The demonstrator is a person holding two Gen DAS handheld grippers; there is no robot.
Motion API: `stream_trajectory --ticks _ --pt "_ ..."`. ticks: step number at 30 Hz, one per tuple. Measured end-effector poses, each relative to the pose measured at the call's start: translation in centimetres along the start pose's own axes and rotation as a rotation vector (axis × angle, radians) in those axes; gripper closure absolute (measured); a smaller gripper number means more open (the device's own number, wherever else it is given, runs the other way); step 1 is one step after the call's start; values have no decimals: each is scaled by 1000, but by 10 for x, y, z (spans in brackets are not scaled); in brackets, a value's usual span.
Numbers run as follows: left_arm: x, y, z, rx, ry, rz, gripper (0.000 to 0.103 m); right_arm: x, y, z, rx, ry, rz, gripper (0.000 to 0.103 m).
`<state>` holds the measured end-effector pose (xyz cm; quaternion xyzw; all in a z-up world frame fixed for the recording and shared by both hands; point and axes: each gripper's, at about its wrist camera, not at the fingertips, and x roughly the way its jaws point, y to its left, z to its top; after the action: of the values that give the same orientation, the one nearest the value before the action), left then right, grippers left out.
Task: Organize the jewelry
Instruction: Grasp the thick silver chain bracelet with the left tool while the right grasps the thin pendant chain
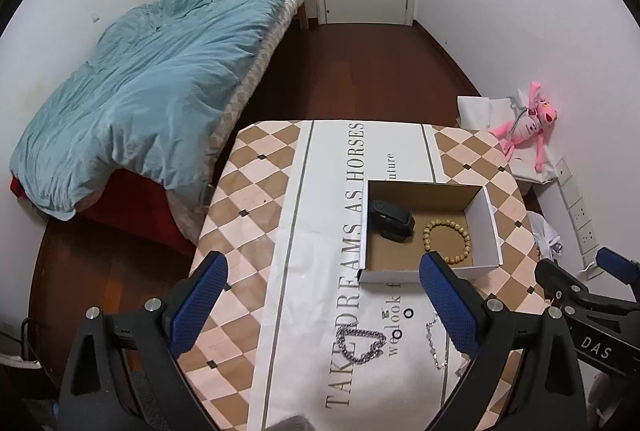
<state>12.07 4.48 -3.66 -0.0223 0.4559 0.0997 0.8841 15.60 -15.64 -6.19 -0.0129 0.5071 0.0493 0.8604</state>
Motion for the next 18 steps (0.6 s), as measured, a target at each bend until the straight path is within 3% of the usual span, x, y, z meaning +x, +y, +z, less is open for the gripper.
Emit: stream_trajectory --ticks 5,12,14,18 --pt "4 10 -22 -32 12 25 5 13 -4 -26 17 50 -5 3" --pt "51 16 -75 -40 149 102 5 79 -18 -91 76 221 26 4" --pt "65 16 -91 -38 196 121 5 96 -18 -109 91 264 44 17" --pt "83 19 -115 -41 272 139 5 118 -16 -133 109 301 57 24"
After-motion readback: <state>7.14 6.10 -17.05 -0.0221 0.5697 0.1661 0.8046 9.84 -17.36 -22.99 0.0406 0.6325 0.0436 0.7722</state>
